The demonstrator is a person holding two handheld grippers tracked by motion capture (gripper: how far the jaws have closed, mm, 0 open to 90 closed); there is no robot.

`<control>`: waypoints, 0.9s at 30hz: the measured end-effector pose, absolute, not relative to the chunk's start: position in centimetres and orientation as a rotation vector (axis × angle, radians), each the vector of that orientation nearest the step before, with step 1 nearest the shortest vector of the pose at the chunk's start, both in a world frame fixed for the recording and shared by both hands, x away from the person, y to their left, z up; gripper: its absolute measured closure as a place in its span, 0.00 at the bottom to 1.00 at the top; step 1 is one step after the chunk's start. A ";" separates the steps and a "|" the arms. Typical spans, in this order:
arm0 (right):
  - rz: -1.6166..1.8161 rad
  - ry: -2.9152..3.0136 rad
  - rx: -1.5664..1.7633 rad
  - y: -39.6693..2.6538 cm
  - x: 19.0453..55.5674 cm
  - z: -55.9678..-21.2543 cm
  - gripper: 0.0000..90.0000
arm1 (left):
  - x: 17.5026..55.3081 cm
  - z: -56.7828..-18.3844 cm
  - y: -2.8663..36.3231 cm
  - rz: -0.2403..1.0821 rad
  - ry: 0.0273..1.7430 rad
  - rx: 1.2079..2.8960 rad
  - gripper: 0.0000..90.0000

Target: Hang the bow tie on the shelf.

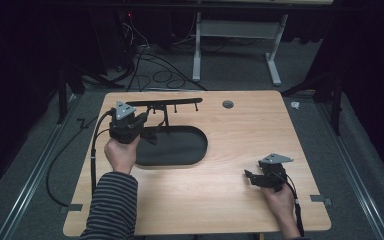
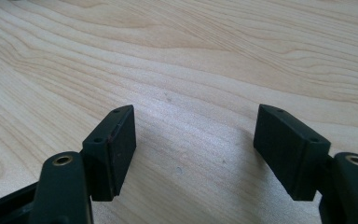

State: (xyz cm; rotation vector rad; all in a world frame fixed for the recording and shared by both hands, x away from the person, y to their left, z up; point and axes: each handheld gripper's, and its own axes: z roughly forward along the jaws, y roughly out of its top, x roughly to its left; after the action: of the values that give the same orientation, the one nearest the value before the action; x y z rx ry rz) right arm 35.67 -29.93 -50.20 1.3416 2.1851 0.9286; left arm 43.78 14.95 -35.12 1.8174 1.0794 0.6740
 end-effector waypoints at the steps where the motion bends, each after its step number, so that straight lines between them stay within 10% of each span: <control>1: 0.928 2.185 1.342 -29.9 35.7 -50.2 0.35 | 44.1 -35.3 14.9 0.679 1.097 1.814 0.98; 27: 0.930 2.185 1.342 -29.9 35.7 -50.2 0.35 | 45.4 -36.3 14.3 0.746 1.199 1.776 0.98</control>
State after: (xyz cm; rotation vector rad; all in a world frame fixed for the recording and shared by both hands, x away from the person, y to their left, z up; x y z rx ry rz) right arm 35.67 -29.94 -50.20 1.3421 2.1854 0.9303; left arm 45.39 14.28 -36.25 1.7763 1.1985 0.7456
